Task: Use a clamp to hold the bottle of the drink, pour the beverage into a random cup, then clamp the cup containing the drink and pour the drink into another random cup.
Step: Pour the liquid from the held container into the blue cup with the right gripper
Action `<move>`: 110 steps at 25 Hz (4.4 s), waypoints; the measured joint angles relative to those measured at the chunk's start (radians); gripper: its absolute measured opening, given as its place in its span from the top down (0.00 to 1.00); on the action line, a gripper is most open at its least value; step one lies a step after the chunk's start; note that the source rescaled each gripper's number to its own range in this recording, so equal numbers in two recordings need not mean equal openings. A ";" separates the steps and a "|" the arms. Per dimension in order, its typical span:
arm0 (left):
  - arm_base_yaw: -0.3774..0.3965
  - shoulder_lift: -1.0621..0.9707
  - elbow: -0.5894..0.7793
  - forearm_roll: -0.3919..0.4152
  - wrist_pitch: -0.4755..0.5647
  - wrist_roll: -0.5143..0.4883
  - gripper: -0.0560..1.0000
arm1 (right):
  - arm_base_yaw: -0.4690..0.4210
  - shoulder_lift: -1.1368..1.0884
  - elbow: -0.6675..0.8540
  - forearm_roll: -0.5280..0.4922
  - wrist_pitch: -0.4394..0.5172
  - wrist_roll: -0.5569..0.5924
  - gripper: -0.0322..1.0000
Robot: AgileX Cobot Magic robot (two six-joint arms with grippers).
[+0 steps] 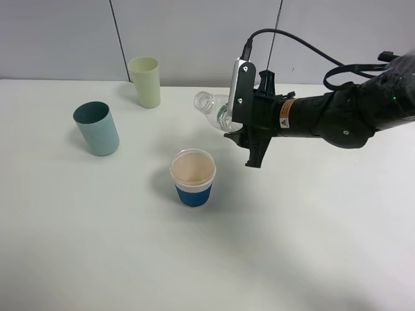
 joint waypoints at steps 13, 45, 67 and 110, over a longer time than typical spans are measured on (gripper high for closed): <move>0.000 0.000 0.000 0.000 0.000 0.000 0.00 | 0.000 0.000 0.000 0.025 0.022 -0.277 0.97; 0.000 0.000 0.000 0.000 0.000 0.000 0.00 | 0.052 0.000 -0.088 0.130 0.049 -0.584 0.97; 0.000 0.000 0.000 0.000 0.000 0.000 0.00 | 0.052 0.000 -0.088 0.130 -0.027 -0.756 0.97; 0.000 0.000 0.000 0.000 0.000 0.000 0.00 | 0.052 0.000 -0.088 0.130 -0.087 -1.109 0.97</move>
